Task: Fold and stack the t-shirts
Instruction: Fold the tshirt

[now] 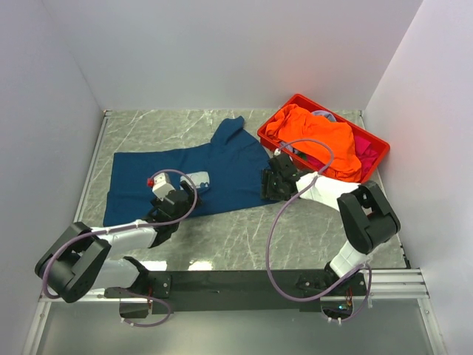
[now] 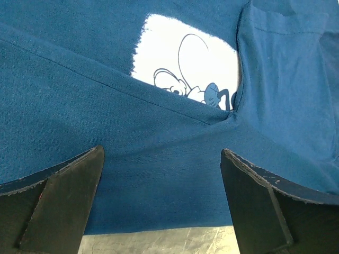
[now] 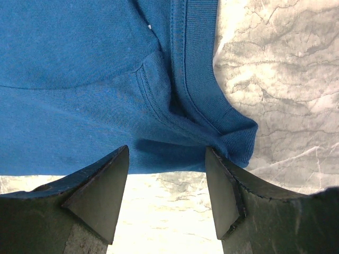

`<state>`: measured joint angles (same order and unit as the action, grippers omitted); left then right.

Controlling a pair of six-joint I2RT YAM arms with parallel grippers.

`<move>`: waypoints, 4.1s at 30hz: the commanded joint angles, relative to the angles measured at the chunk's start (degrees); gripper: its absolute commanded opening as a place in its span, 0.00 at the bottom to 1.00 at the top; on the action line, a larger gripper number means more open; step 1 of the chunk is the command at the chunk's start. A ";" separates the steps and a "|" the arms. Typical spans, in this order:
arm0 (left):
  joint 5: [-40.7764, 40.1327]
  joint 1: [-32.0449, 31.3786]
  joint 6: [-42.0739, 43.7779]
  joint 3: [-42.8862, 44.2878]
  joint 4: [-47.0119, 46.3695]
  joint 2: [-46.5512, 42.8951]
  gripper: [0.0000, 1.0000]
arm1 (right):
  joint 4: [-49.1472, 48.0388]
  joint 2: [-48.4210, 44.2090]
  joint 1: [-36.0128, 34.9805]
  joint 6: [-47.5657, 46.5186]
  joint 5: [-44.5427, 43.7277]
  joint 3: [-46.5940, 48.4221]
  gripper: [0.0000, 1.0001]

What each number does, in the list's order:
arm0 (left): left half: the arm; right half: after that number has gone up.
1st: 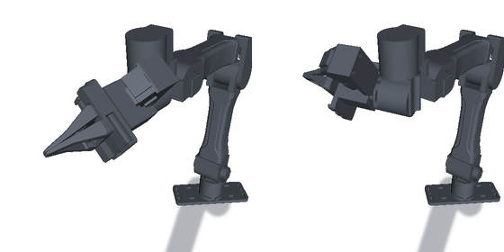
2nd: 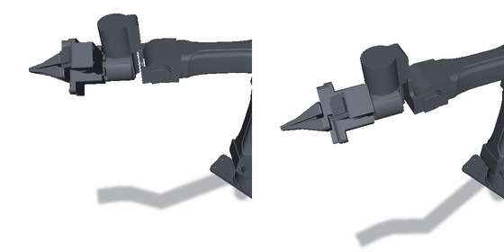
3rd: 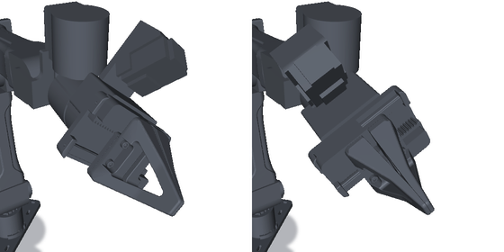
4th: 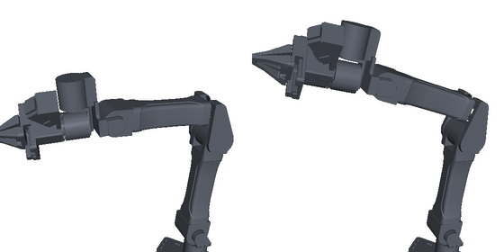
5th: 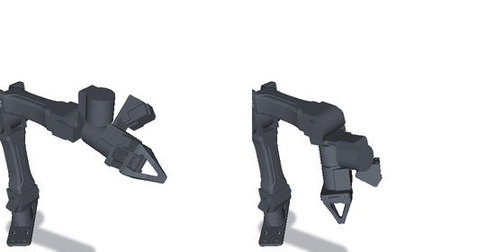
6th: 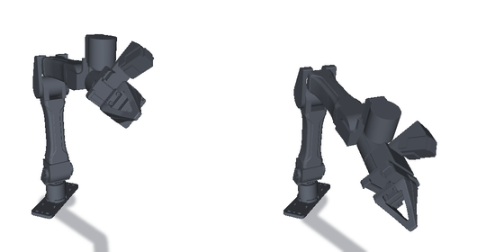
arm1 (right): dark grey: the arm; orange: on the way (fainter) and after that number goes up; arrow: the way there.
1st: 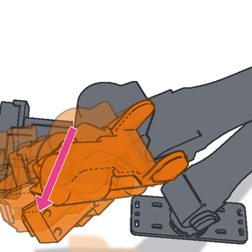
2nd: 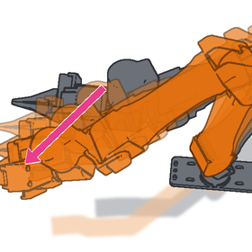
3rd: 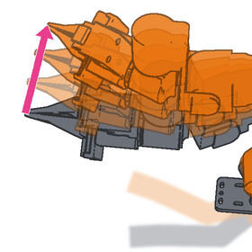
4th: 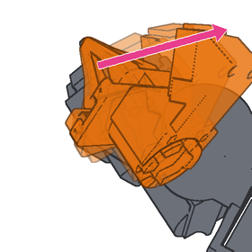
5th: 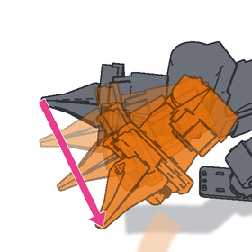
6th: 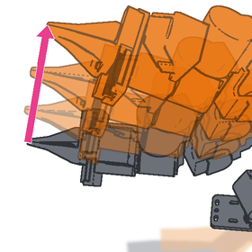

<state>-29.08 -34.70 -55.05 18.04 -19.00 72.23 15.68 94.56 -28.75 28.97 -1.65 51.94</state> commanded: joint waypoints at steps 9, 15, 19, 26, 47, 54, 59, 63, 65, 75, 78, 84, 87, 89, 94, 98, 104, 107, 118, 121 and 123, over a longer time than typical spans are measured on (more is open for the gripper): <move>1.48 -2.57 -5.42 -3.80 9.24 -5.33 1.00 | 4.87 -5.96 -0.07 0.47 -0.46 -7.20 0.67; 0.61 -3.53 -5.25 -2.32 14.68 -13.68 0.99 | 9.18 -10.80 -4.11 0.30 -3.09 -1.96 0.66; -0.45 -3.53 -3.67 -0.03 16.98 -16.59 0.99 | 8.49 -9.24 -5.52 -0.58 -3.71 3.59 0.66; -0.36 -3.53 -2.17 3.31 11.54 -7.46 0.99 | 4.53 0.87 -6.67 -2.08 -3.45 10.10 0.66; 3.41 -4.06 -5.68 -3.01 12.14 -4.19 0.99 | 5.59 2.12 -16.07 7.05 -5.12 -4.99 0.65; 5.53 -6.78 -10.07 -6.44 16.98 -11.13 0.99 | 10.68 -5.17 -19.14 10.23 -6.43 -9.22 0.65; 5.79 -9.94 -15.60 -9.95 21.37 -18.87 0.99 | 12.97 -9.57 -20.37 12.68 -6.53 -12.56 0.65; 5.70 -12.23 -18.16 -11.36 24.01 -23.53 0.99 | 13.67 -13.08 -21.08 14.18 -5.21 -15.20 0.65; 5.35 -13.64 -19.13 -11.19 25.50 -24.68 0.99 | 13.94 -14.05 -21.43 15.14 -4.59 -16.86 0.65; 0.96 -20.06 -24.32 -7.76 35.43 -28.62 0.99 | 17.35 -20.99 -23.28 17.96 -3.97 -20.04 0.66; -0.62 -20.15 -21.96 -5.04 35.36 -30.12 0.99 | 20.16 -21.79 -23.19 16.91 -6.78 -15.75 0.66; -6.07 -19.62 -13.87 5.59 35.44 -22.32 0.99 | 20.53 -18.11 -22.31 12.08 -11.09 -3.53 0.69; -4.68 -16.29 -9.22 8.76 31.59 -18.98 0.99 | 19.13 -13.90 -20.82 8.65 -11.09 2.09 0.69; -1.95 -11.37 -5.27 9.72 27.90 -17.65 0.99 | 18.51 -10.30 -20.21 6.46 -11.53 6.13 0.69; 2.52 4.16 1.24 9.99 20.78 -11.68 0.99 | 14.91 -2.82 -18.01 2.59 -12.84 14.04 0.70; 4.82 10.78 4.15 10.96 15.06 -5.44 0.99 | 14.46 5.43 -17.66 0.56 -15.49 19.85 0.70; 9.74 16.76 5.48 11.84 10.66 2.65 0.99 | 13.15 12.83 -17.39 0.12 -16.63 23.90 0.70; 12.29 19.31 4.95 10.35 8.81 4.50 0.99 | 12.10 15.11 -17.39 0.56 -16.02 23.65 0.69; 15.11 23.97 3.99 7.10 9.25 2.57 0.99 | 8.93 16.27 -19.76 2.05 -13.21 19.34 0.68; 14.85 24.50 3.72 6.04 10.56 0.55 0.99 | 8.75 16.27 -21.42 2.67 -12.33 18.55 0.68; 14.49 24.76 3.72 5.51 11.96 -1.20 0.99 | 8.75 16.27 -22.48 2.93 -12.15 18.11 0.68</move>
<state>-14.57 -10.59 -51.35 24.80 -9.52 73.52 24.23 110.76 -48.64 30.65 -15.86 72.27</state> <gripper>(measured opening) 0.994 0.681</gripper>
